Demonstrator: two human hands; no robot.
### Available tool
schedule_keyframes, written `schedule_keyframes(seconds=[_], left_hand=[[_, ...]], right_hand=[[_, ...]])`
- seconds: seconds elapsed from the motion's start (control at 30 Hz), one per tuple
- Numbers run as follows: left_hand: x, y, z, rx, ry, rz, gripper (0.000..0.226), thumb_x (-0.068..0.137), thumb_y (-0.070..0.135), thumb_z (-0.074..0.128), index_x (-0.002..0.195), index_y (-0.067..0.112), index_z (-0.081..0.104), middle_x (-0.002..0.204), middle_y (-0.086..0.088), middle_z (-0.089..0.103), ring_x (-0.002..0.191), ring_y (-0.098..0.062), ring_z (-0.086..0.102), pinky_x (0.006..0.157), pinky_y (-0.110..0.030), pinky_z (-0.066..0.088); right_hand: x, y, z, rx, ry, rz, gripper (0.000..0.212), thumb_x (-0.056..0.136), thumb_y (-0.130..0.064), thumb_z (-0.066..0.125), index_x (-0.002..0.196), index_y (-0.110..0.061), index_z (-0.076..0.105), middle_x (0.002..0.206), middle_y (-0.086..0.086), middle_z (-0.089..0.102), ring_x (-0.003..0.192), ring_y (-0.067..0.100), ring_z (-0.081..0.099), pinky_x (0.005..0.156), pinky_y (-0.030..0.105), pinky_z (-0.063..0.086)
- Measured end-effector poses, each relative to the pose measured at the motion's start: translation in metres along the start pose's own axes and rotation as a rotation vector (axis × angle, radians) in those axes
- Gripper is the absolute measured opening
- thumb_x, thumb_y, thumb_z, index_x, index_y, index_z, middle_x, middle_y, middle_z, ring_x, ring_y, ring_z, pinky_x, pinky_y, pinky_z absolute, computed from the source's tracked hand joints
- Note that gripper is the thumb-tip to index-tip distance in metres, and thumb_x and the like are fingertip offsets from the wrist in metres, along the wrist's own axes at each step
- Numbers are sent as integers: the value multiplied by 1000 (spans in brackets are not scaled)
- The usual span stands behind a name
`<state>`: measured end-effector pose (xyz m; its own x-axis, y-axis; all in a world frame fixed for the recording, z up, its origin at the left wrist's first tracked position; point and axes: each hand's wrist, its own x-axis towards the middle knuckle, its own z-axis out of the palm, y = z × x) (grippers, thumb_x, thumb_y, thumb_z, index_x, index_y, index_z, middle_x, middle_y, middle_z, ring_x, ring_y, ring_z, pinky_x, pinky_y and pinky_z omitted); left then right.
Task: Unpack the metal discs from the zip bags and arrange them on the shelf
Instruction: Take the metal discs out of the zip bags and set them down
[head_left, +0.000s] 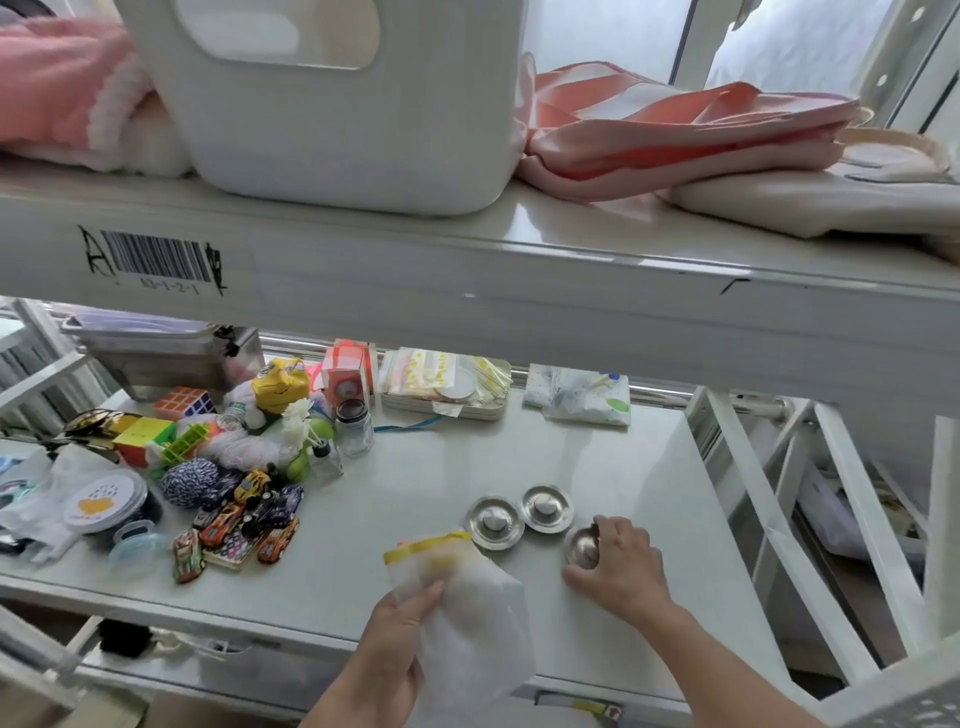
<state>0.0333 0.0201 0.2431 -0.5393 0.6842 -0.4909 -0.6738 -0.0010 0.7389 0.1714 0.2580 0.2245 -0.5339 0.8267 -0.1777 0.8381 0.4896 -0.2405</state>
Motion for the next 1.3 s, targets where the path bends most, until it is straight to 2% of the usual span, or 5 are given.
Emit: schedule_keyframes(seconds=[0.23, 0.43, 0.83, 1.13, 1.3], left_hand=[[9, 6, -1, -7, 17, -89, 30, 103, 10, 51, 120, -2, 73, 103, -23, 81, 85, -32, 79, 78, -38, 62], [12, 11, 5, -155, -190, -125, 47, 83, 38, 62, 98, -3, 80, 93, -22, 81, 79, -28, 81, 68, -34, 68], [11, 14, -37, 49, 5, 6, 30, 72, 5, 73, 99, -9, 75, 79, -23, 78, 61, -28, 75, 60, -30, 64], [16, 16, -36, 20, 69, -52, 13, 95, 3, 64, 98, -3, 74, 60, -16, 77, 48, -24, 74, 47, -27, 63], [19, 10, -37, -225, -18, -137, 72, 76, 44, 85, 130, -1, 69, 128, -29, 70, 116, -37, 69, 112, -51, 49]], right_hand=[[-49, -54, -24, 501, 222, -297, 60, 55, -46, 78, 109, -26, 62, 100, -7, 60, 94, 13, 56, 81, 16, 44], [-100, -118, -2, 375, 58, -673, 78, 62, -52, 71, 131, -23, 52, 131, -13, 51, 123, 6, 43, 106, 21, 38], [51, -52, -11, 8, -134, -216, 91, 73, -34, 67, 153, -23, 25, 160, 2, 25, 145, 27, 25, 115, 38, 31], [31, -54, -13, 200, 49, -61, 77, 67, -38, 73, 133, -14, 44, 128, 7, 41, 121, 29, 44, 98, 33, 43], [-56, -110, -9, 517, 63, -509, 72, 58, -48, 75, 122, -22, 54, 114, -6, 50, 109, 9, 53, 97, 19, 45]])
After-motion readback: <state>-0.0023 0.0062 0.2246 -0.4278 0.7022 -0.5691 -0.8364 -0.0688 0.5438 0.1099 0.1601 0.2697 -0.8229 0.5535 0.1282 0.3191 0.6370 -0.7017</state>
